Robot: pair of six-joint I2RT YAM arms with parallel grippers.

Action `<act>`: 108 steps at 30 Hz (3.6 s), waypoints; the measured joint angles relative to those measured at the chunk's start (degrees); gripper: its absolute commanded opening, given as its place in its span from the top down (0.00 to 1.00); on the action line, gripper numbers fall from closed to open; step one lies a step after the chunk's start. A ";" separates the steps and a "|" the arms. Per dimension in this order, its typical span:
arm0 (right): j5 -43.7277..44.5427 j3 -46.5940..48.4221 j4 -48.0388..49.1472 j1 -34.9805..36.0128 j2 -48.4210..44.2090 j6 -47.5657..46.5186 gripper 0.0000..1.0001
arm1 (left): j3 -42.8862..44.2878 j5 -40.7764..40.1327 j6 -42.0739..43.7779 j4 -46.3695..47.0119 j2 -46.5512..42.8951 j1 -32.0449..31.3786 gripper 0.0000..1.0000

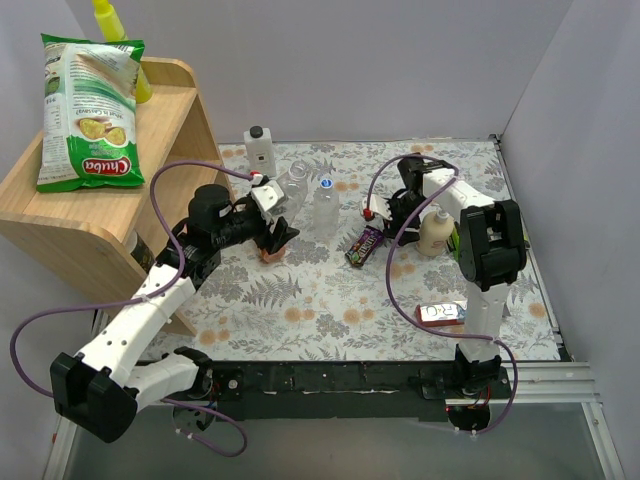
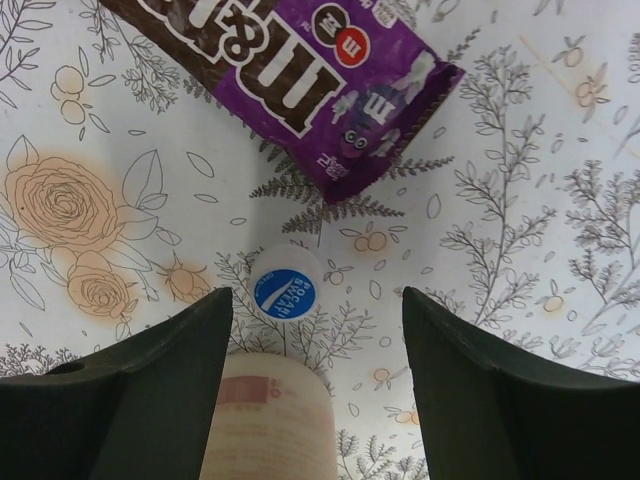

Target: Screw on the bottle caps

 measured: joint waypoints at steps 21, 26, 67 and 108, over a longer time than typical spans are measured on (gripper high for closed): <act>2.95 -4.46 2.43 0.68 0.00 0.70 0.42 | 0.00 0.59 -0.61 0.02 0.98 0.31 1.00; 2.91 -4.46 2.91 0.74 0.00 1.29 0.43 | 0.00 0.61 -0.61 0.02 1.40 0.31 1.00; -23.41 1.73 -20.04 25.38 -38.05 -3.93 0.72 | -27.19 11.37 8.85 27.43 6.69 -14.64 1.00; -15.17 4.61 -19.61 33.75 -31.85 -2.27 0.78 | -29.94 4.96 10.95 29.38 8.31 -16.48 1.00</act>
